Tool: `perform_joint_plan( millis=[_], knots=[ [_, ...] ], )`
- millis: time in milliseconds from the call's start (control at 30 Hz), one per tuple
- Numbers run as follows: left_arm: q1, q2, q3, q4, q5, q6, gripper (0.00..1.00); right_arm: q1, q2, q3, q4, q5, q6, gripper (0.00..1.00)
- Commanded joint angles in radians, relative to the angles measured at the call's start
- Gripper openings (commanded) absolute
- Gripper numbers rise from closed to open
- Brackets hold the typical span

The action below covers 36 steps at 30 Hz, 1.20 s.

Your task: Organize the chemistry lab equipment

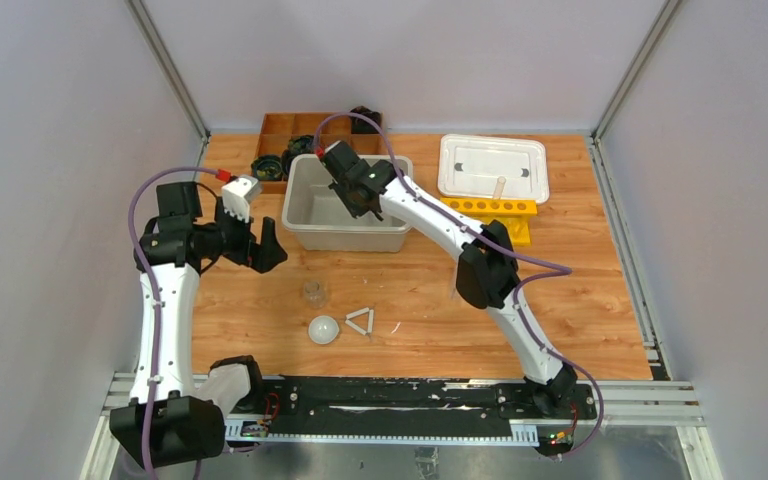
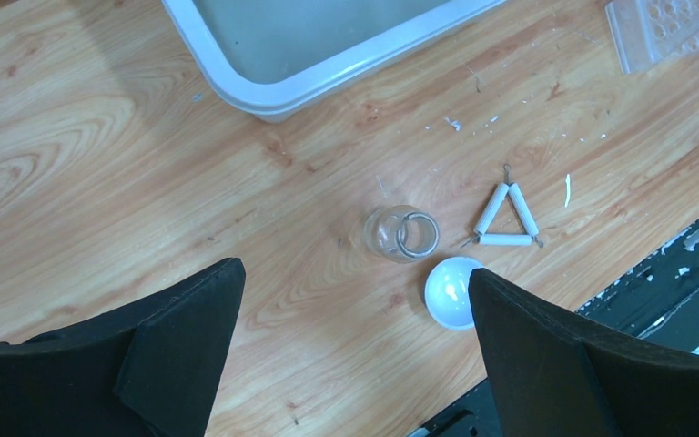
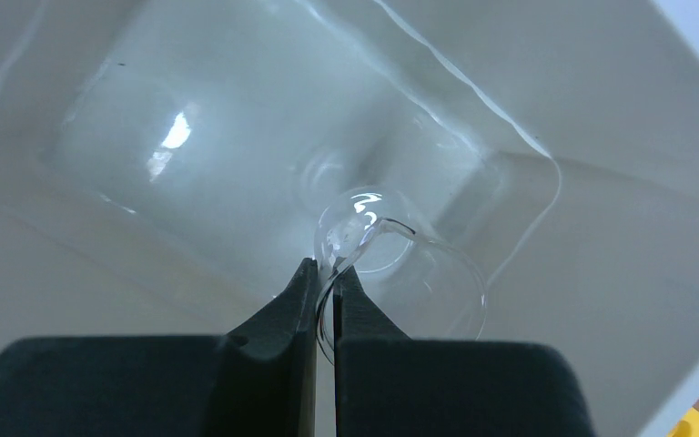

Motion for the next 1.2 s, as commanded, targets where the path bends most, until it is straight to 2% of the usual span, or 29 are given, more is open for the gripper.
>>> perform_joint_plan(
  millis=[0,500,633,800,1167],
  knots=[
    [0.008,0.009,0.030,-0.001,0.033,0.022,1.00,-0.047,0.010,0.037,-0.015,-0.018,0.045,0.00],
    [0.008,0.031,0.052,-0.001,0.036,0.004,1.00,-0.139,0.133,0.056,-0.026,-0.097,0.061,0.00],
    [0.008,0.037,0.060,-0.001,0.044,0.011,1.00,-0.139,0.136,0.051,-0.040,-0.093,0.047,0.09],
    [0.007,0.041,0.052,-0.001,0.047,0.015,1.00,-0.144,0.102,0.027,-0.104,-0.078,-0.007,0.08],
    [0.008,0.004,0.039,-0.001,0.061,0.018,1.00,-0.183,-0.052,-0.168,-0.180,-0.200,-0.118,0.00]
  ],
)
